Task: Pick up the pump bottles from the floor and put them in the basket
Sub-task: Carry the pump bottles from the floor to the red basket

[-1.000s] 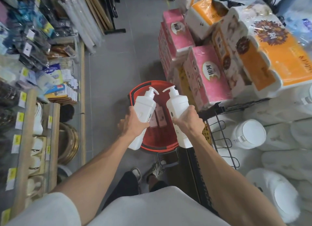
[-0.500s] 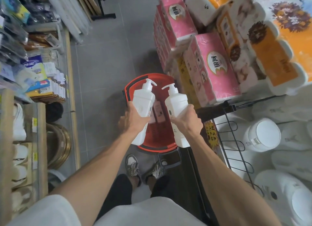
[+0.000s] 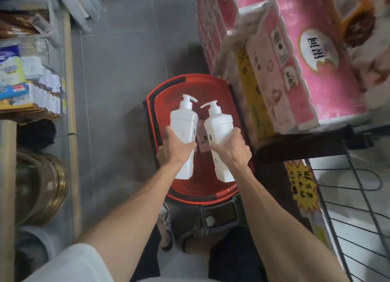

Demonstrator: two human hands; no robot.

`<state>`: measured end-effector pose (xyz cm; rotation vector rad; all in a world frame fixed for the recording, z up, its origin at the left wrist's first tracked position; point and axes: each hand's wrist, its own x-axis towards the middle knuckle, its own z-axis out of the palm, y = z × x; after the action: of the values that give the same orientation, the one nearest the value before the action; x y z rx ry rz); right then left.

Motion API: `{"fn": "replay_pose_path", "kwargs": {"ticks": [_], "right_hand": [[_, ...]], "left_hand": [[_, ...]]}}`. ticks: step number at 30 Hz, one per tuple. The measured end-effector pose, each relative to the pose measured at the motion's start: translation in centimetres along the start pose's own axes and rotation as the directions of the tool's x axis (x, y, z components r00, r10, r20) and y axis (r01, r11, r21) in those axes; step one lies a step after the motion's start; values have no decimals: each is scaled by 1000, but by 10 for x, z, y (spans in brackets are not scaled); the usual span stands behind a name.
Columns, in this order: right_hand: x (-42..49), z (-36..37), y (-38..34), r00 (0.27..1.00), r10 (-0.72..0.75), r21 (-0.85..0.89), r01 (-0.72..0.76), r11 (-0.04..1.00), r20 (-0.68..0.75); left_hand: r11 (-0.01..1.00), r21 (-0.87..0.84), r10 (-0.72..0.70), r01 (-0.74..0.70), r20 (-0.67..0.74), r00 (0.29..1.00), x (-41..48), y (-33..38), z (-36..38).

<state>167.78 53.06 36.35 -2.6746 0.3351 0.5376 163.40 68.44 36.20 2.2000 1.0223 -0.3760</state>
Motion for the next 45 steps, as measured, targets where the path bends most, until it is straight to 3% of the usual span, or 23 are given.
{"fn": "replay_pose_path", "kwargs": {"ticks": [12,20,30,45], "right_hand": [[141,144,37,999,-15,-4,15,1000,36],[208,231,42,998,-54,24,53,998,37],[259,299,41,994,-97,29,96,995,52],[290,341,34,985,-166,-35,168,985,47]], "left_hand": [[978,-125,-176,169,-47,983,130,-50,152],[984,-48,-175,172,-54,983,208,-71,224],[971,-64,-234,229,-90,968,271,-95,271],[970,-48,-243,239,-133,961,308,-111,302]]}}
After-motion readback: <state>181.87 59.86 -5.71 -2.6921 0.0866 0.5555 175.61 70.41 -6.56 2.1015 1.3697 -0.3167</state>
